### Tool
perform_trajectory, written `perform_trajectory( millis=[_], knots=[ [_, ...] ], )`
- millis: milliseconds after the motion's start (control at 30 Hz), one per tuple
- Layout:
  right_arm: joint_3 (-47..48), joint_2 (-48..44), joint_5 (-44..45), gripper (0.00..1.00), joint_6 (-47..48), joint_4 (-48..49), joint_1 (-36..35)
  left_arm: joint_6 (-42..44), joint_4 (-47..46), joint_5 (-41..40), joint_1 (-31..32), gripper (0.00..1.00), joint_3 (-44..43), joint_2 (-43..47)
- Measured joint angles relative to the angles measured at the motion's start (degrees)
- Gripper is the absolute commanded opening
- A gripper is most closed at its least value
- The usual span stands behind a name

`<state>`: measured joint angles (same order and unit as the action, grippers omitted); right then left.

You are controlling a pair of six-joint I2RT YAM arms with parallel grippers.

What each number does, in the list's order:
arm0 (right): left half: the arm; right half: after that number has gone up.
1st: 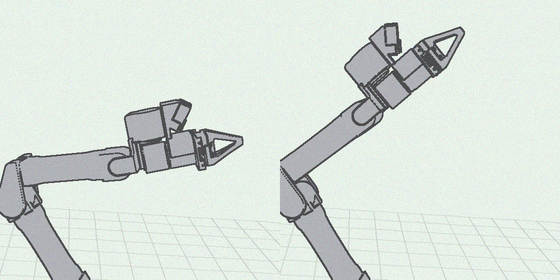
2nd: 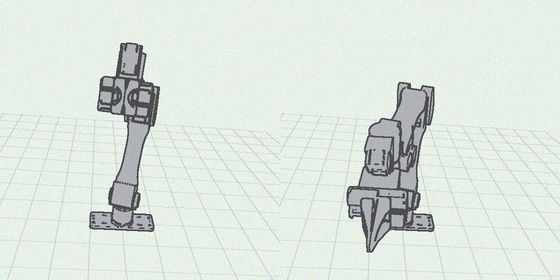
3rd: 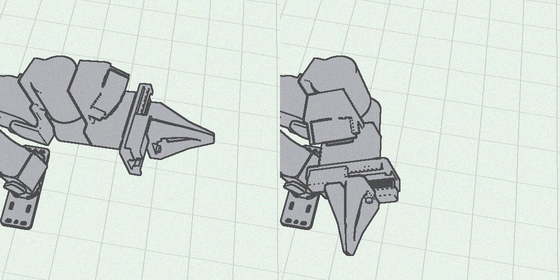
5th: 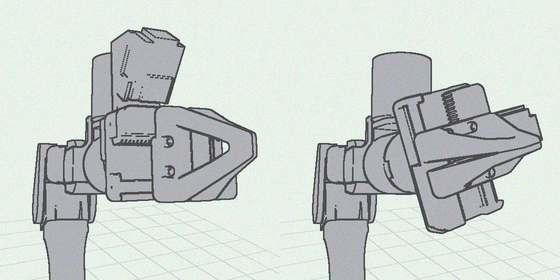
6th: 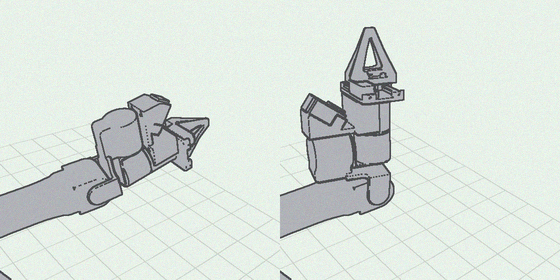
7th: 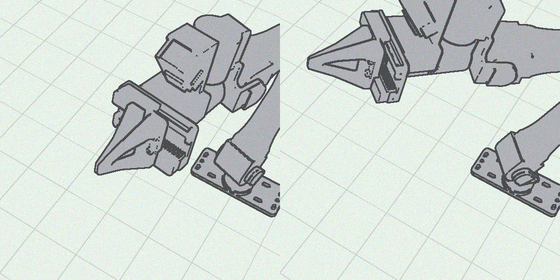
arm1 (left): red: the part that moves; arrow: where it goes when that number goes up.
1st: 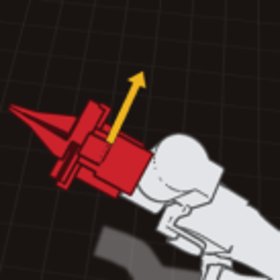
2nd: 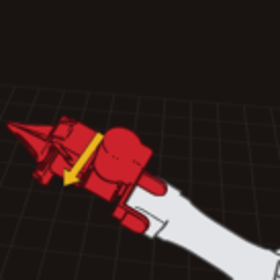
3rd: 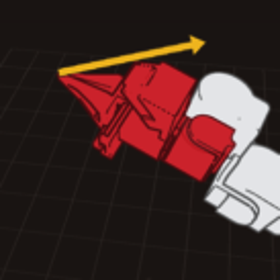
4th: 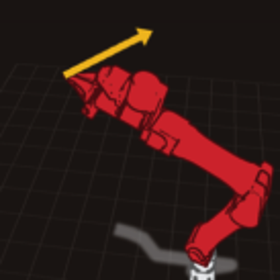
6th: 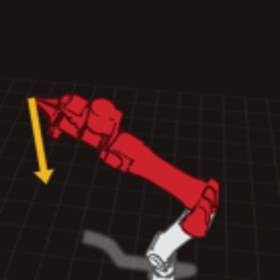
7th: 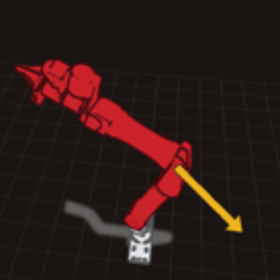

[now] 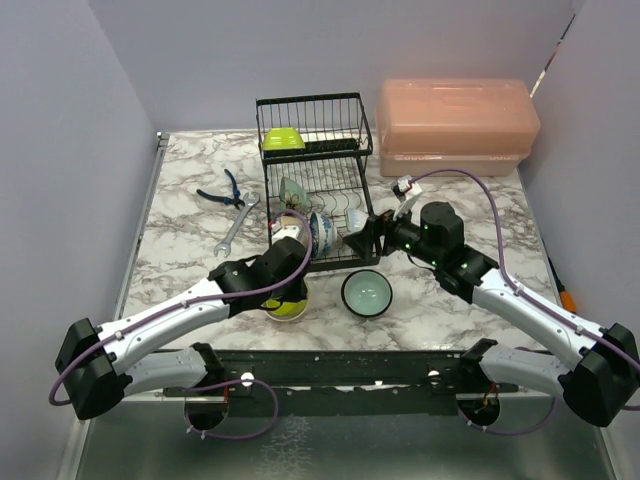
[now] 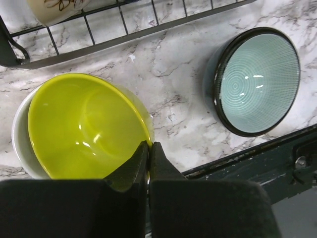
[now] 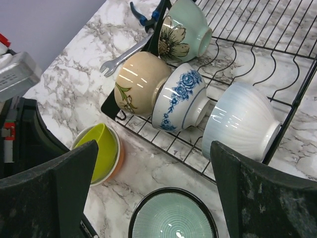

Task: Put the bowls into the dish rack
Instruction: Adjust the bowl at the center of the board.

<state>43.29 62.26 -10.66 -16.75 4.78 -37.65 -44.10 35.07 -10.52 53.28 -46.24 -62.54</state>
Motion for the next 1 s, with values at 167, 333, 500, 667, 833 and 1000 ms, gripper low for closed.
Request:
perform_trajectory(
  millis=[167, 333, 500, 667, 833, 1000],
  knots=[
    [2.1, 0.8, 0.8, 1.0, -1.8, -1.9, 0.0, 0.0, -0.1, 0.0, 0.0, 0.0, -1.2, 2.0],
    [4.0, 1.4, 0.7, 1.0, -2.6, -2.8, 0.0, -0.3, -0.7, 0.9, 0.0, 0.0, -1.3, 4.5],
    [4.3, 2.4, 0.7, 1.0, -2.9, -3.7, 0.0, -2.3, -5.1, 2.7, -0.1, 0.0, 1.4, 6.8],
    [4.5, 4.0, 0.1, 1.0, -3.0, -5.1, 0.0, -5.3, -8.5, 3.8, -0.9, 0.0, 7.2, 9.6],
    [4.5, 4.2, -0.8, 1.0, -3.0, -5.8, 0.0, -7.5, -9.3, 3.8, -1.9, 0.06, 10.1, 11.7],
    [4.5, 4.2, -1.2, 1.0, -3.0, -5.8, 0.0, -8.8, -10.3, 3.8, -2.6, 0.4, 11.5, 13.8]
  ],
)
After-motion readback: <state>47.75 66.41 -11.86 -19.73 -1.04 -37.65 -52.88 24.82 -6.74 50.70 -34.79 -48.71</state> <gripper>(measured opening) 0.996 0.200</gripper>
